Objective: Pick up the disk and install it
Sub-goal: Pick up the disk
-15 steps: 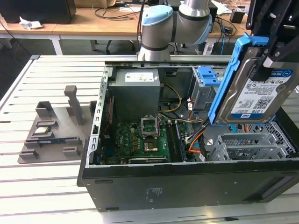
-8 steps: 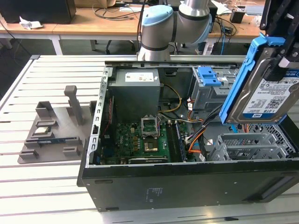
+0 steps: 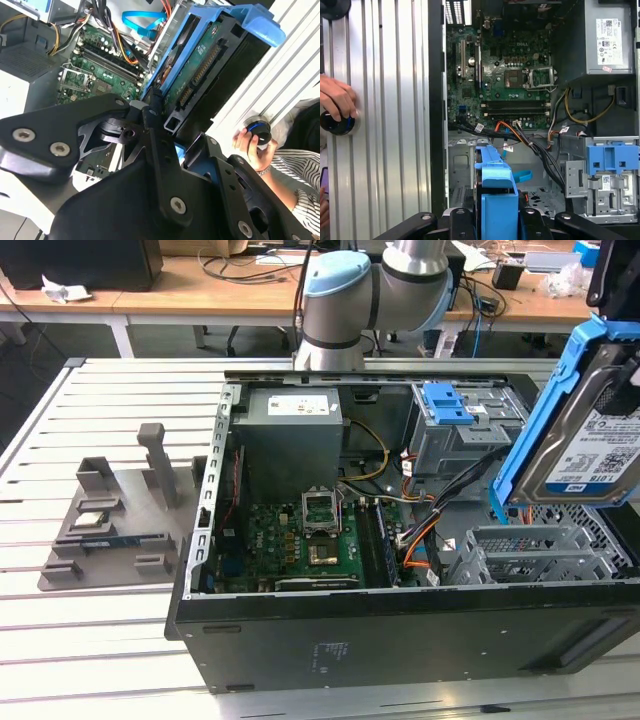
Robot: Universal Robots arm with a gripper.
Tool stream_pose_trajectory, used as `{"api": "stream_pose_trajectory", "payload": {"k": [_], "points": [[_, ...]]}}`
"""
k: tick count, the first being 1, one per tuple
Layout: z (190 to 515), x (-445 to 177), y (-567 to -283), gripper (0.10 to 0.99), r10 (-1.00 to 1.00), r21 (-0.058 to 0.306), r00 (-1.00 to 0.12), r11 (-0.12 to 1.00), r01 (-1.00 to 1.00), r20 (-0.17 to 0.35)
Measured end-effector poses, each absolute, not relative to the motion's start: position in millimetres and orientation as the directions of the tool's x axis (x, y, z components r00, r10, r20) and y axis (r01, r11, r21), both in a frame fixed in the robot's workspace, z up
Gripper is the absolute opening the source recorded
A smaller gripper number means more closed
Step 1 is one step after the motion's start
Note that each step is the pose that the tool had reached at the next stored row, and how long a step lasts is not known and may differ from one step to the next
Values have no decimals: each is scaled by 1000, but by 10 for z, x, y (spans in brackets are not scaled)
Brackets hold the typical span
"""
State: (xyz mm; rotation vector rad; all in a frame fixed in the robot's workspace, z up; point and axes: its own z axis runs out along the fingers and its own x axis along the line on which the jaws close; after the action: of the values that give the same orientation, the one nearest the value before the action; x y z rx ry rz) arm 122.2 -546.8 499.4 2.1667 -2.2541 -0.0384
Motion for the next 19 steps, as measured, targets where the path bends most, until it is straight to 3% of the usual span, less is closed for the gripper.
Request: {"api": "stream_pose_trajectory", "payload": {"k": [7, 19], "points": [[4791, 1262, -5468, 365, -999, 28, -40, 40, -999, -6], [4742, 1331, -5468, 365, -999, 28, -40, 40, -999, -6]]}}
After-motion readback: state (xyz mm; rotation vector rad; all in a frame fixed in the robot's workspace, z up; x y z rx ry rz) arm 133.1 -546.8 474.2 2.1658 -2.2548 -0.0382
